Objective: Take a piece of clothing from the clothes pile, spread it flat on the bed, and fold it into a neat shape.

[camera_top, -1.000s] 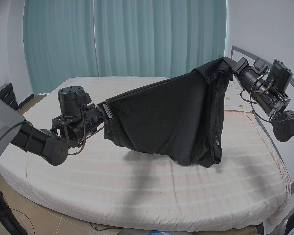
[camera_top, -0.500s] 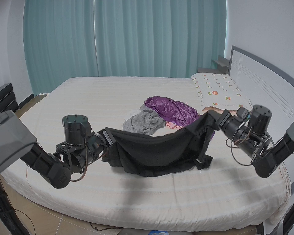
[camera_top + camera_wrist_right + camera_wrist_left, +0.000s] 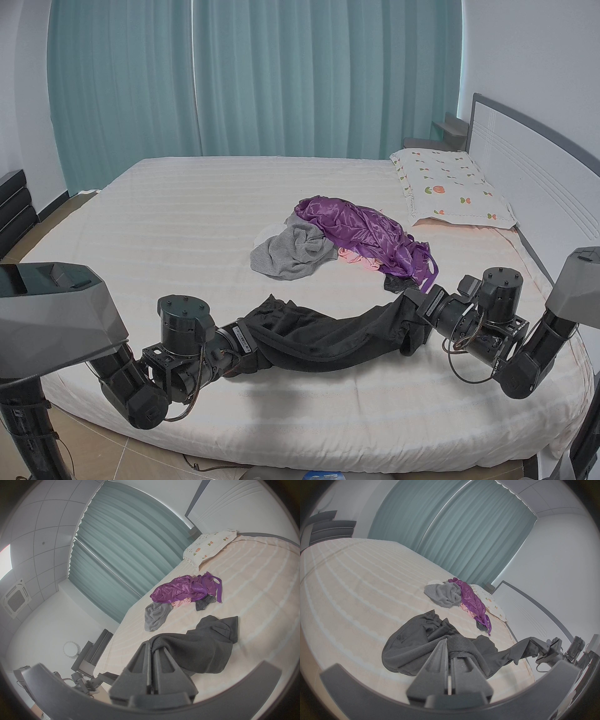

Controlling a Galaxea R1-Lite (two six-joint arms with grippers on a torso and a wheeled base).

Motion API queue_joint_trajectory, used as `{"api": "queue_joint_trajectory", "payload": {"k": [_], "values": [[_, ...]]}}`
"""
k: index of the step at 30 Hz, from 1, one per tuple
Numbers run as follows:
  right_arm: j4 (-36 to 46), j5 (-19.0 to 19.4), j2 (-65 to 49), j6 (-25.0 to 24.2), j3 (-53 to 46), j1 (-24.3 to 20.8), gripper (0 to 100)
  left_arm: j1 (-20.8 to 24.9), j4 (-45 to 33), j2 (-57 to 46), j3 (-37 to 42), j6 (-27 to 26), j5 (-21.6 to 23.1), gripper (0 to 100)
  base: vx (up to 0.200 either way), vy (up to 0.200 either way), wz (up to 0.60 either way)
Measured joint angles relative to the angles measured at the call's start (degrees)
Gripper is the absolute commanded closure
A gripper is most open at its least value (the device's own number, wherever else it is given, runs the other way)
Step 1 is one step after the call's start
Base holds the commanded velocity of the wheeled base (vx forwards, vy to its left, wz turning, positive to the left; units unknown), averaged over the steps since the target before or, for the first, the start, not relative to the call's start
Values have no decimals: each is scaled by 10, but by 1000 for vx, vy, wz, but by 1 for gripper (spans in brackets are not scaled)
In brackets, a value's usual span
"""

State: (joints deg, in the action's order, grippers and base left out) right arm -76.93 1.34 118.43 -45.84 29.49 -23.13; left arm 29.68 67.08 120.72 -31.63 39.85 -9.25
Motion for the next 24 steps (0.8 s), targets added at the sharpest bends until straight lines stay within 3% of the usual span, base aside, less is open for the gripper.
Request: {"api": "queue_joint_trajectory", "payload": {"k": [3, 12, 24], "values": [[-13, -1, 1, 0, -12, -1, 100, 2, 1, 5, 3, 0, 0, 100, 0, 0, 0], [-15, -1, 0, 0, -22, -3, 100, 3, 1, 14, 2, 4, 1, 100, -200, 0, 0], [-15, -1, 0, 0, -21, 1, 100, -3, 2, 15, -8, 31, 1, 100, 0, 0, 0]]}}
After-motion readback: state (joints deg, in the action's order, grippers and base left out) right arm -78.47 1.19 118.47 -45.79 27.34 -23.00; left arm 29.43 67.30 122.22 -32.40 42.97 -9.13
